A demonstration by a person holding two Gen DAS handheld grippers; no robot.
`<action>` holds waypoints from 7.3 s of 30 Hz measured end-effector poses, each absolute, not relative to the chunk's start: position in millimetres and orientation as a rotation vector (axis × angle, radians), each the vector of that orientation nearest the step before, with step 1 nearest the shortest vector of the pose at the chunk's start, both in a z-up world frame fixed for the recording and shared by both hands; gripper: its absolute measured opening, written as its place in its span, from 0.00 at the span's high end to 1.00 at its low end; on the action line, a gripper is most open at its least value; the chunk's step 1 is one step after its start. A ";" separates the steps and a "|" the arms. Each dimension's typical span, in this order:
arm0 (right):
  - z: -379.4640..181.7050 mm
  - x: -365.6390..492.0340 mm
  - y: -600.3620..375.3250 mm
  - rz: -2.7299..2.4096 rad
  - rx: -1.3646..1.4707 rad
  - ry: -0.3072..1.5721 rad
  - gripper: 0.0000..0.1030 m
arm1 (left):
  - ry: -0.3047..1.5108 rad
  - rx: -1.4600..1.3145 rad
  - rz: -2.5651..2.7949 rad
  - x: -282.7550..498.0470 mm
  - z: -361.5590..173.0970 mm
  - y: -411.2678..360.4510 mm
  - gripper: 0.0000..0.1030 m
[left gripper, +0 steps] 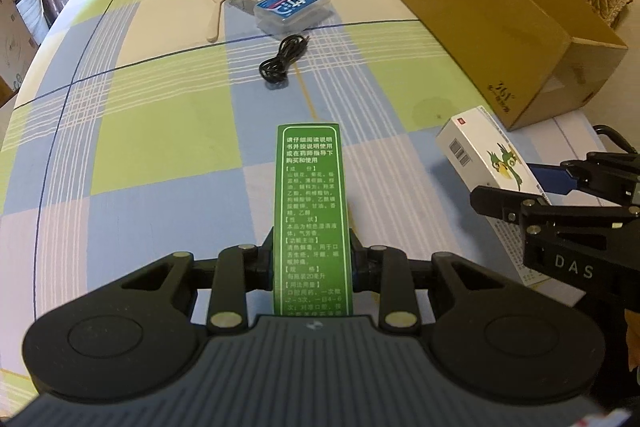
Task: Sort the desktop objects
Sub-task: 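Lift the green box with the left tool while the right tool lifts the ointment box, then carry both held boxes over the open cardboard box, then lower both boxes into the cardboard box and open both tools, then withdraw both tools from the cardboard box back to the table, then grasp the black cable with the left tool while the right tool grasps the blue floss box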
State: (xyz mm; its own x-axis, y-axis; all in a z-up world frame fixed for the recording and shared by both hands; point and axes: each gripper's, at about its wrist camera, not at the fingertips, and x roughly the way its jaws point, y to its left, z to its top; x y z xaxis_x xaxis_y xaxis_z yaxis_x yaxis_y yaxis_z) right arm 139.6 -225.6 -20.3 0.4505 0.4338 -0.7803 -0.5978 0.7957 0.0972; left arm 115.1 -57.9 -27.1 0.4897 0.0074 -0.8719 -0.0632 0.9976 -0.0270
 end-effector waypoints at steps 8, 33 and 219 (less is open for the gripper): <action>-8.3 134.8 -240.3 0.630 -0.179 0.881 0.66 | 1.039 -0.061 0.028 106.9 -15.3 -72.9 0.75; 23.7 140.3 -317.1 0.496 -0.100 0.839 0.66 | 0.989 -0.067 -0.104 112.8 12.1 -141.1 0.75; -59.7 279.0 -168.0 0.740 -0.231 0.840 0.10 | 0.933 0.085 -0.230 289.9 -75.1 3.4 0.71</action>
